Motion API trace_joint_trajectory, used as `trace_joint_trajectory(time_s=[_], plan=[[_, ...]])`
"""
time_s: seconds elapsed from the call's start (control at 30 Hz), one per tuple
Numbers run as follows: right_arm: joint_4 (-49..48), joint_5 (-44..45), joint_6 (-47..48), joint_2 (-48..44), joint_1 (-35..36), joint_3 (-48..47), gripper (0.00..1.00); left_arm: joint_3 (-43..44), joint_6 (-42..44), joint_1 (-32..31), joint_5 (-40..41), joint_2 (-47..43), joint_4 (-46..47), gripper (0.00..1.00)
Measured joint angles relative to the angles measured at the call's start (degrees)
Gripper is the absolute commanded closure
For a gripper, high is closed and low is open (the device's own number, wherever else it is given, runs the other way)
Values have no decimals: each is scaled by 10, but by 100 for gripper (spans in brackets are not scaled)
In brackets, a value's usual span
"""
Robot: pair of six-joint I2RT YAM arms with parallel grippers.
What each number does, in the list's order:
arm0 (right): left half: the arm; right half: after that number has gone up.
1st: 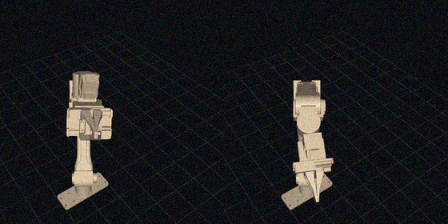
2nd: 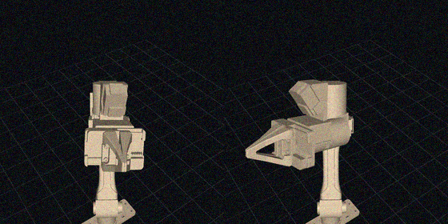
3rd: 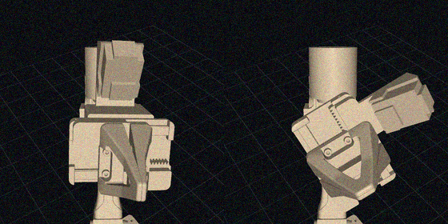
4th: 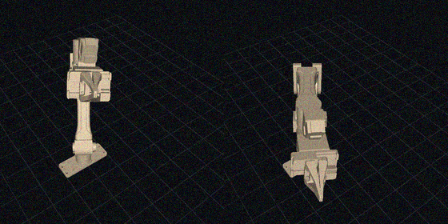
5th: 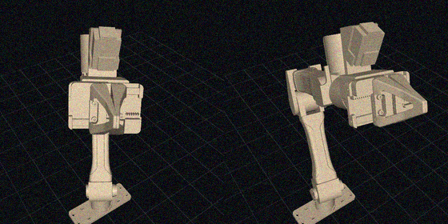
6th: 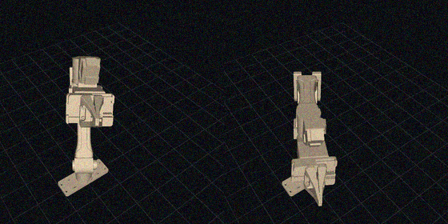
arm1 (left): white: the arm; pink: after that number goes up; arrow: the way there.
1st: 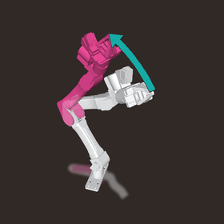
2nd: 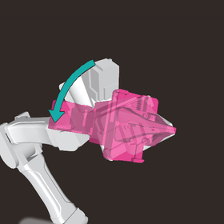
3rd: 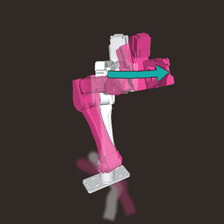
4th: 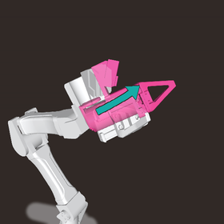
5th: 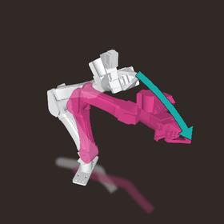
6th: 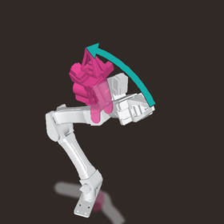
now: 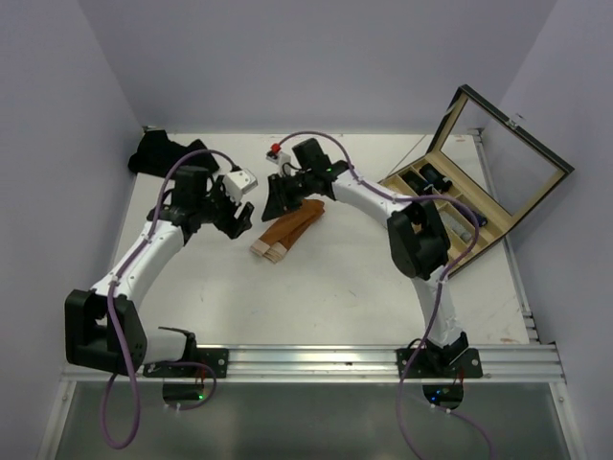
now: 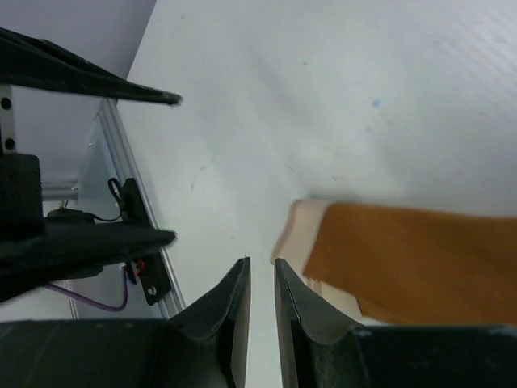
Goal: Roll the underwear
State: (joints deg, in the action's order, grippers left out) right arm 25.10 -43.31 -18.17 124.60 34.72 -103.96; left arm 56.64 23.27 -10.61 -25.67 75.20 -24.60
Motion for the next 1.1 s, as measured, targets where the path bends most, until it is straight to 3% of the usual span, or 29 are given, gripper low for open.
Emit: trace_joint_trajectory(time_s=[0.17,0.33,0.6,0.8,1.0,1.1], plan=[[-38,-17,-30,75,52,-19,75,-53,49,1,-1,-33,5,27],[19,-69,19,146,49,-17,75,-52,128,1,-24,-41,-29,34],[242,-107,282,144,37,-41,75,-101,298,-2,-72,-50,-108,37],[391,-110,451,111,37,-48,72,-155,360,-47,-88,-89,-112,39],[307,-138,391,-46,18,70,73,-236,382,-150,-48,-127,-19,41],[247,-138,332,-69,10,91,74,-266,398,-183,-23,-123,37,41]])
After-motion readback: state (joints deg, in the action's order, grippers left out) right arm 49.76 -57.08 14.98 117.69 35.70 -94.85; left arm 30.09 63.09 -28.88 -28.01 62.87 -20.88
